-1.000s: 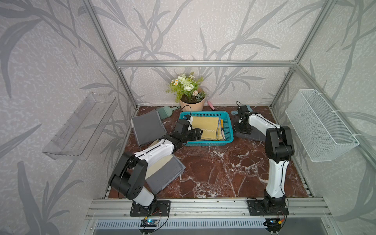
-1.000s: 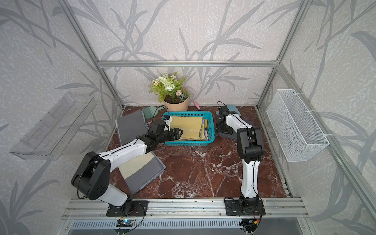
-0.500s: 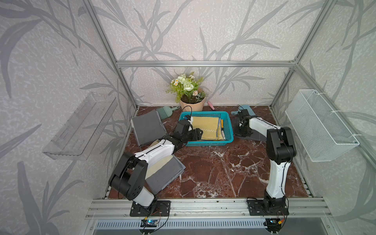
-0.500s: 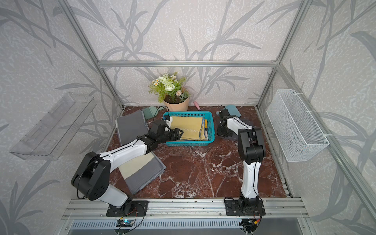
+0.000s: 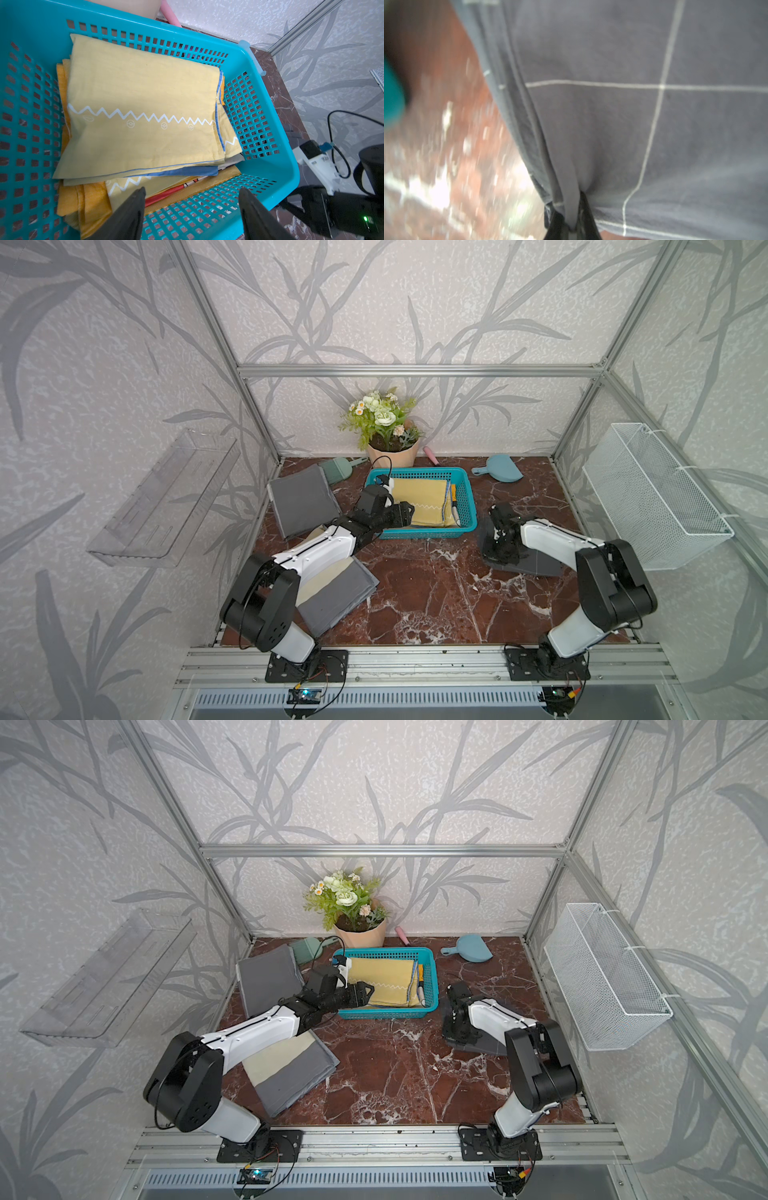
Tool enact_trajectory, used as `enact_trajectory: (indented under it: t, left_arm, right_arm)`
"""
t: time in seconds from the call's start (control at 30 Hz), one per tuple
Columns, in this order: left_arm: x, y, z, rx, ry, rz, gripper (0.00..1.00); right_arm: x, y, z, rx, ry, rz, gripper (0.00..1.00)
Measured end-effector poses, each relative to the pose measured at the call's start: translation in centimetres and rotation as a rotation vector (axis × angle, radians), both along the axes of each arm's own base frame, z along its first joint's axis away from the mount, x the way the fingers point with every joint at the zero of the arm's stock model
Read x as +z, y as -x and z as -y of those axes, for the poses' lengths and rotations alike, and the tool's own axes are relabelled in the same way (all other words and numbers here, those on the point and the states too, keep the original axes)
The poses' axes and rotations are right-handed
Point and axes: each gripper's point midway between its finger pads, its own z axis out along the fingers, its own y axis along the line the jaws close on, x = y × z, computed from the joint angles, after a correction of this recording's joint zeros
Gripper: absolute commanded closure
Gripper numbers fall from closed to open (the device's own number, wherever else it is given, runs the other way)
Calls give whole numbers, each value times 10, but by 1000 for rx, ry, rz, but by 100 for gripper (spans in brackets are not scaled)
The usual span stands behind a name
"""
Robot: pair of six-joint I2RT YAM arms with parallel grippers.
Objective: Put the folded pillowcase in the basket
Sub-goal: Move the pillowcase to the center of the board.
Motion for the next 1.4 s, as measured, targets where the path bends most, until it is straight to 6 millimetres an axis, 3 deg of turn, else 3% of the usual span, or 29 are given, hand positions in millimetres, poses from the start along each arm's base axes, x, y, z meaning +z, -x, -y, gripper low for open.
enact_trajectory:
  t: [0.27,0.47,0.57,0.73,0.93,1.0,1.1,1.17,1.23,1.4]
  left_arm:
    - [19,6,-10,28,2,39,26]
    - [36,22,-22,50,16,76,26]
    - [38,32,-27,60,11,77,26]
    - [37,48,-39,77,-6,74,23]
    - [0,79,-61,102,-55,-5,22]
    - [-13,91,-67,108,-59,-35,22]
    - [-19,104,-69,99,-49,-55,22]
    - [-19,107,-66,88,-41,-58,22]
    - [-19,109,-62,71,-35,-63,22]
    - [-27,130,-38,-16,0,-94,21]
  right_arm:
    - [-1,67,-41,66,-36,-11,99]
    - [0,101,-80,147,-70,0,97]
    - [1,110,-95,190,-72,-3,96]
    - [5,109,-134,272,-85,1,94]
    - [7,109,-184,372,-124,4,91]
    - [9,112,-192,396,-140,7,78]
    - [15,112,-202,428,-176,17,36]
    - [21,112,-205,440,-194,34,16]
    - [34,110,-205,447,-213,68,7]
    - [93,91,-182,408,-265,217,3]
